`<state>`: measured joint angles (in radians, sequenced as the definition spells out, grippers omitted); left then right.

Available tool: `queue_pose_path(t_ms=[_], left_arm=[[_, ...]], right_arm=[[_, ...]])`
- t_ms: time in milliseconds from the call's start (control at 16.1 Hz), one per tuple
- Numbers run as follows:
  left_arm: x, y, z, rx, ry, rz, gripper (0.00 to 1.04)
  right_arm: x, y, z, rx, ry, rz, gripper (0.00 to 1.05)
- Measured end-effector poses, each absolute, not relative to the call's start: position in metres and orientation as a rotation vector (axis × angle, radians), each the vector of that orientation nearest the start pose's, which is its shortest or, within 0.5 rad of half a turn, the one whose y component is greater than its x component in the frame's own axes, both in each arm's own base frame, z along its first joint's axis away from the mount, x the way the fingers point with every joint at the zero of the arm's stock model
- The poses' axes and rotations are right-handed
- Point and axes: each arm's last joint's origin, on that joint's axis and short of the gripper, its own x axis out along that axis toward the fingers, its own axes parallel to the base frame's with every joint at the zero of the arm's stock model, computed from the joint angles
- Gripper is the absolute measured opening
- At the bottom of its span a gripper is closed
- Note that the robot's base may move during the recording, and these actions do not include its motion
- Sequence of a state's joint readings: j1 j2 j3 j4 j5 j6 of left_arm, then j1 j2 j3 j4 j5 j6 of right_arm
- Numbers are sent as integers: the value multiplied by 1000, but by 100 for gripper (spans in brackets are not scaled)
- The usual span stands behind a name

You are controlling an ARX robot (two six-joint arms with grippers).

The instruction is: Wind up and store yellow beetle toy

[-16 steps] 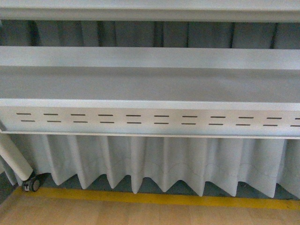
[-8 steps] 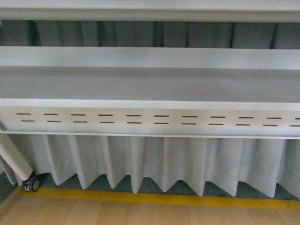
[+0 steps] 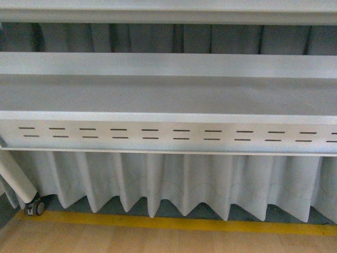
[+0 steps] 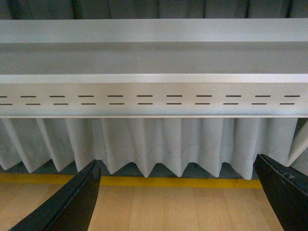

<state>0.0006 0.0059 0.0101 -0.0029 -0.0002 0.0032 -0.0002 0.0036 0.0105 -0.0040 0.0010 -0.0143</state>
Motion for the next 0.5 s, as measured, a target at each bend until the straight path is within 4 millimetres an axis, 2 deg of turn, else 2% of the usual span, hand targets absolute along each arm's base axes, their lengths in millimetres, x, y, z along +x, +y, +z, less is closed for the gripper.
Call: queue_pose_path(t_ms=[498], left_arm=[[97,0,166,3,1,0,98]], right_arm=[[97,0,166,-14,0,0,98]])
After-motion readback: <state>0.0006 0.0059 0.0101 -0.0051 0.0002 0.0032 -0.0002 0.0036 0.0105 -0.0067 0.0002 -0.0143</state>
